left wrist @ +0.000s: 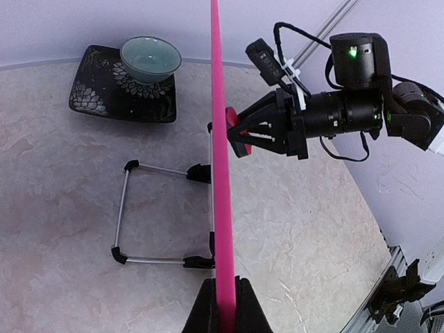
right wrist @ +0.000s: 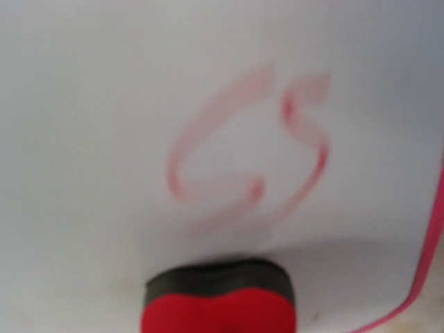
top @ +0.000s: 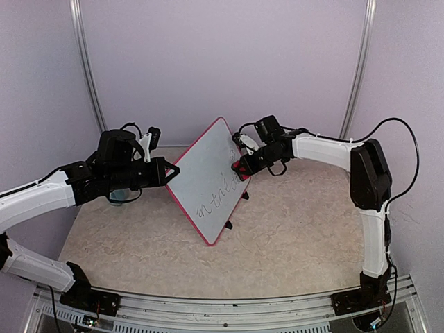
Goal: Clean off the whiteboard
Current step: Erase the whiteboard at the center of the board.
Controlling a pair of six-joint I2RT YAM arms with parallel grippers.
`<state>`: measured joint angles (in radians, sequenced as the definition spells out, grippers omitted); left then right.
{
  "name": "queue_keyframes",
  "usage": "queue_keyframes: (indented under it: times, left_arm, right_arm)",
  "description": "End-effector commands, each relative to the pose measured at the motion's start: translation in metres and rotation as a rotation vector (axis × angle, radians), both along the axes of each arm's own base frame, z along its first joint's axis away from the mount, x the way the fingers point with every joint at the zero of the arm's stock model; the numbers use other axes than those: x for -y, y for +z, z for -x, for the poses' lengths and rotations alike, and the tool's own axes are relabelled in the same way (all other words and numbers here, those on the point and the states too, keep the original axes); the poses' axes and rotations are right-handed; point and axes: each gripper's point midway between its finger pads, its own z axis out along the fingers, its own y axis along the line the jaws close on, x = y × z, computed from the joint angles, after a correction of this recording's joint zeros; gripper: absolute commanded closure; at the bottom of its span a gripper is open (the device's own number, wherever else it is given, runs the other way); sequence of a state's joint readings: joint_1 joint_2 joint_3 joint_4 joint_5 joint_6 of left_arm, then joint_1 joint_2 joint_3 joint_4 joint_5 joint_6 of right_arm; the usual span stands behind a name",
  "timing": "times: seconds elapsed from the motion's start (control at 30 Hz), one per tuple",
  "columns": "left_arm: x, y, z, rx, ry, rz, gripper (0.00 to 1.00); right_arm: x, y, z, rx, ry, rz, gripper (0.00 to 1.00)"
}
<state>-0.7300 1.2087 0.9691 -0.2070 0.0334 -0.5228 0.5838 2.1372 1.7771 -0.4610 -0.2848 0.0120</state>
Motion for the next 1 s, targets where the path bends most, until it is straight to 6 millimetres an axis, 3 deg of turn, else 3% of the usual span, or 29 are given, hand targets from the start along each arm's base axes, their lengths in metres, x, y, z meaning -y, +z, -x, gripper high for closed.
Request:
queue_keyframes:
  times: [0.0,0.1,0.2,0.43,0.73,0.83,0.97]
  left_arm:
    - [0.016,-0.017,0.022,-0.036,-0.143,-0.045,1.00]
    - [0.015,-0.018,0.021,-0.039,-0.141,-0.049,1.00]
    - [0.015,-0.018,0.021,-0.039,-0.140,-0.049,1.00]
    - [0.016,-0.018,0.021,-0.038,-0.142,-0.049,1.00]
    - [0.017,-0.018,0.022,-0.037,-0.145,-0.043,1.00]
    - [0.017,-0.019,0.022,-0.040,-0.147,-0.043,1.00]
    - [0.017,-0.019,0.022,-0.041,-0.146,-0.043,1.00]
  right_arm:
    - [-0.024,0.044,-0.018,0.095,0.033,-0.084,0.99]
    - [-0.029,0.054,-0.025,0.115,0.030,-0.093,0.99]
    - [-0.030,0.053,-0.028,0.115,0.025,-0.092,0.99]
    - [-0.022,0.018,-0.016,0.054,0.031,-0.059,0.99]
    - [-0.008,-0.010,0.007,0.012,0.036,-0.029,1.00]
    - [-0.008,-0.008,0.005,0.016,0.036,-0.028,1.00]
    - [-0.015,0.012,-0.007,0.051,0.029,-0.047,1.00]
